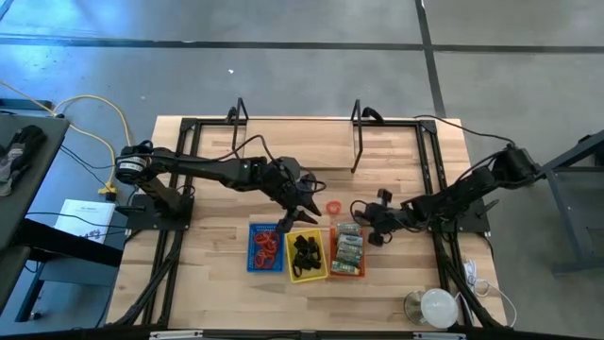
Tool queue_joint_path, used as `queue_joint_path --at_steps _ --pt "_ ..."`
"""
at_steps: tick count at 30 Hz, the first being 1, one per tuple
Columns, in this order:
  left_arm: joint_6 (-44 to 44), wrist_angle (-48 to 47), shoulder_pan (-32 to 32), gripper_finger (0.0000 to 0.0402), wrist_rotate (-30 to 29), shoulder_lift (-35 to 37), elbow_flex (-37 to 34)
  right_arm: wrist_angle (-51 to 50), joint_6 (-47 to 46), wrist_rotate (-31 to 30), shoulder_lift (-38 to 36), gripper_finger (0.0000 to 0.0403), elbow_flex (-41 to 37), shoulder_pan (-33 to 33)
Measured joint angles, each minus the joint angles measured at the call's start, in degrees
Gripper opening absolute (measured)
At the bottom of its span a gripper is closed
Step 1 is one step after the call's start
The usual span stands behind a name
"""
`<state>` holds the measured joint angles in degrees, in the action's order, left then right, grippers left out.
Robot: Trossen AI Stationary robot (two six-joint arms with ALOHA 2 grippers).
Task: Pick & Place Office Desk Supplies
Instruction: Put the black rubber band into the yellow basket
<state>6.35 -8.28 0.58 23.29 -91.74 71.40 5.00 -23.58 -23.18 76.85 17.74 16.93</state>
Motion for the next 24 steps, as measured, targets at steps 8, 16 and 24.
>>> queue_joint_path --at_steps 8,16,24 --pt "-0.1 0.9 0.0 0.0111 -1.6 0.0 0.0 -10.1 1.0 -7.3 -5.6 0.0004 4.9 0.5" --pt "-3.2 1.1 0.0 0.0111 -9.1 0.0 0.0 -10.1 11.1 -22.8 -12.3 0.0004 11.5 4.9" --pt "-3.4 1.1 -0.7 0.0111 -9.0 -1.1 0.0 3.0 26.4 -10.5 -13.4 0.0004 14.6 7.4"
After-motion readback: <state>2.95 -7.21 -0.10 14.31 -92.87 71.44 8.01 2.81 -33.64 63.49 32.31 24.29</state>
